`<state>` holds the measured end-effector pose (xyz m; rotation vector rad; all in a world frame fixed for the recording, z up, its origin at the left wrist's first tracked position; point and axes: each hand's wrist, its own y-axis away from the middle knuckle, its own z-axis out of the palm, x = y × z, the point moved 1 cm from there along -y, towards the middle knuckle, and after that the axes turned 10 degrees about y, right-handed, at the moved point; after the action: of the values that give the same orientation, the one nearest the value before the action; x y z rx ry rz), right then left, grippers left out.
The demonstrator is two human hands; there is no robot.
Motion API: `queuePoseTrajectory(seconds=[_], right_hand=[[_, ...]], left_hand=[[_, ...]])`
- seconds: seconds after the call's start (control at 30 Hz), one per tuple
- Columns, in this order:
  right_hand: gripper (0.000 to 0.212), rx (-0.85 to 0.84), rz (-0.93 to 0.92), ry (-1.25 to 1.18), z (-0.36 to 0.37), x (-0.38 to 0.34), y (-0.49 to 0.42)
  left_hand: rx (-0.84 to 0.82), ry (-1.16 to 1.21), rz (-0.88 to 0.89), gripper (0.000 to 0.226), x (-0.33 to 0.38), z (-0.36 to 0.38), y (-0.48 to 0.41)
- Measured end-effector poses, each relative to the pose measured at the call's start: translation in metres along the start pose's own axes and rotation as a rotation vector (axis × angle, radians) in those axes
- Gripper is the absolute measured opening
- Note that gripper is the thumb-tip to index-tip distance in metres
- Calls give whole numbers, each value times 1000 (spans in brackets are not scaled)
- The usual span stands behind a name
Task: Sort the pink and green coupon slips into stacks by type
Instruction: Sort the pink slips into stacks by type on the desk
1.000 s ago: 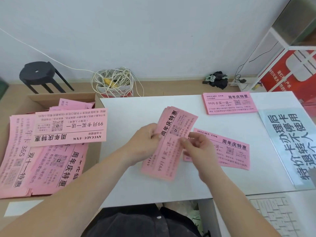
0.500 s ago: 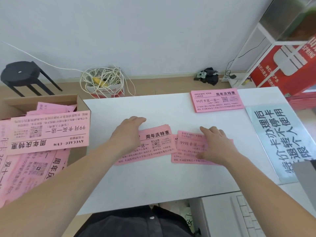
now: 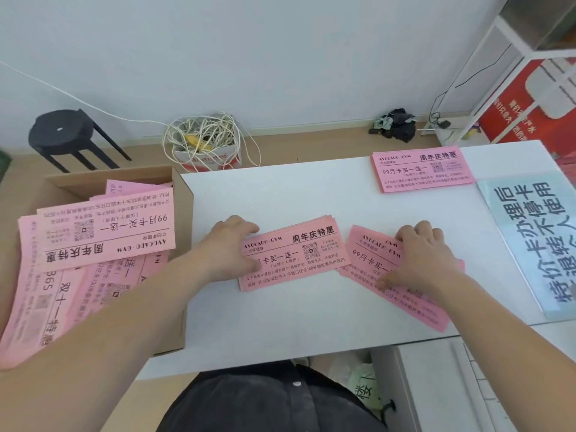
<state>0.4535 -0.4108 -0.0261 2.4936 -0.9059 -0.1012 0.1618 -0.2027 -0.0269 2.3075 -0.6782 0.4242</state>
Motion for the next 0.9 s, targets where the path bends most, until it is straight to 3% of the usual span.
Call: queuePoseTrajectory(seconds=[0.1,0.23,0.37,0.43,0.6,0.77,0.9], right_hand=[[92,16,23,32,-2,-5,9],[73,3,60,-11,2,-2,21],[22,-40,106,-297,5,8,28],[8,-29,123,-345,3,15,32],[10,-3,-16,-175,-43,17,36],[12,29,-288,-6,-79,-52,22],[24,17,-430,84,-56,-105,-5]], left_hand=[[51,-23,-17,91,-3,14,-1],[34,-19,-69,82,-3,13,-6],[-35,-87,-68,59,1,10,-7],[-54,-87,-51,54,2,12,-6],[-86,52,-15,31,8,7,-5],[-5,292,66,53,18,5,-12],[28,699,77,46,33,4,-5]])
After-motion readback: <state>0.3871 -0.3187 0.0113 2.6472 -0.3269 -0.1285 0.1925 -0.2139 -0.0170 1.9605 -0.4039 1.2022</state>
